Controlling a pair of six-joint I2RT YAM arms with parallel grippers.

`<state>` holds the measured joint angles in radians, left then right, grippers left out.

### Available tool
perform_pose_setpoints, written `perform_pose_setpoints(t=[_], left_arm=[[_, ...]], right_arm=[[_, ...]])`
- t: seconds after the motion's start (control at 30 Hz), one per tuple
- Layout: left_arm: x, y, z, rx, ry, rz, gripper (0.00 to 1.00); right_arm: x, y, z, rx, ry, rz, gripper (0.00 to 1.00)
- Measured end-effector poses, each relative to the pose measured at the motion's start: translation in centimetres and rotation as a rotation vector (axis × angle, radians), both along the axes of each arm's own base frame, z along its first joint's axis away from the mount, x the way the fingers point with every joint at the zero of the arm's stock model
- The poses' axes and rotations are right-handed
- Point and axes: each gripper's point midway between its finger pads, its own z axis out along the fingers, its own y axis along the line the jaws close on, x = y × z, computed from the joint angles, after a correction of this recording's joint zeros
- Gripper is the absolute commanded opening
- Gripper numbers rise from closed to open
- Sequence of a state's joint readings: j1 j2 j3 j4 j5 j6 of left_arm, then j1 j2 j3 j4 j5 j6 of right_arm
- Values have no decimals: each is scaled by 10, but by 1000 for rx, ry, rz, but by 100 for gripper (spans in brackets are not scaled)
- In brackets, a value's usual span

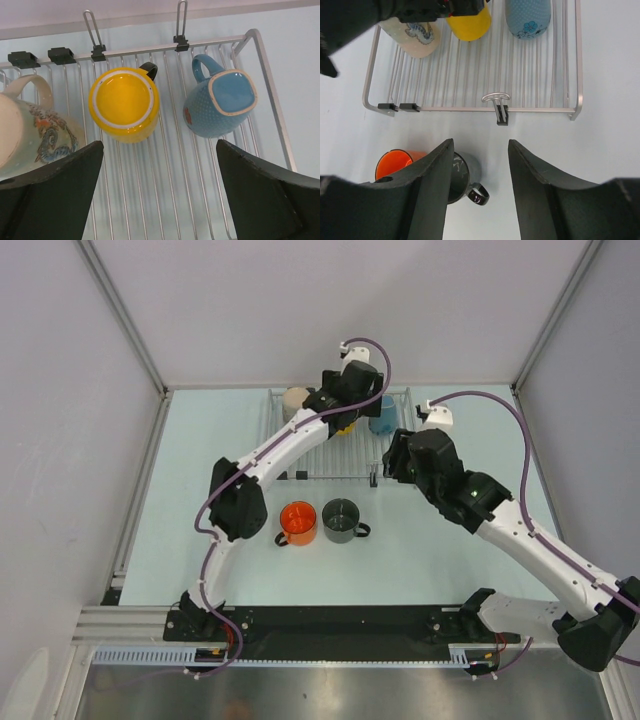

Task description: Unload the cups from the dish rack

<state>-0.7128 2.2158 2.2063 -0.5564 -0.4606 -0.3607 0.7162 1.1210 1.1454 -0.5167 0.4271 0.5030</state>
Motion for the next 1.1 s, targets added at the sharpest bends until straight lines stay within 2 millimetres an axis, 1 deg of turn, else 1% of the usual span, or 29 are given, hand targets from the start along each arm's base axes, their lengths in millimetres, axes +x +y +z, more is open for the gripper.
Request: perform_pose_setpoints(t=[0.1, 0.2, 0.33, 0.5, 0.63, 0.8, 0.93, 1.1], left_arm=[[8, 0, -18, 25, 13, 1, 100], [16, 4, -37, 49, 32, 11, 100], [29, 18, -58, 70, 55, 45, 100], [42, 36, -68, 73, 67, 83, 100], [52, 41, -71, 52, 56, 96, 100], [62, 32, -74, 18, 36, 78, 100], [65, 25, -86, 7, 46, 55, 100], [68, 25, -100, 15, 62, 53, 100]], right_arm=[[3, 2, 2, 12, -11, 4, 53], [6, 2, 3, 27, -21, 2, 53], [8, 4, -5, 38, -15, 11, 53], [8, 6, -12, 49, -1, 24, 53], [8, 8, -13, 62, 5, 27, 53], [7, 8, -21, 58, 19, 27, 53], [6, 7, -26, 54, 29, 24, 53], [7, 7, -27, 62, 31, 24, 53]])
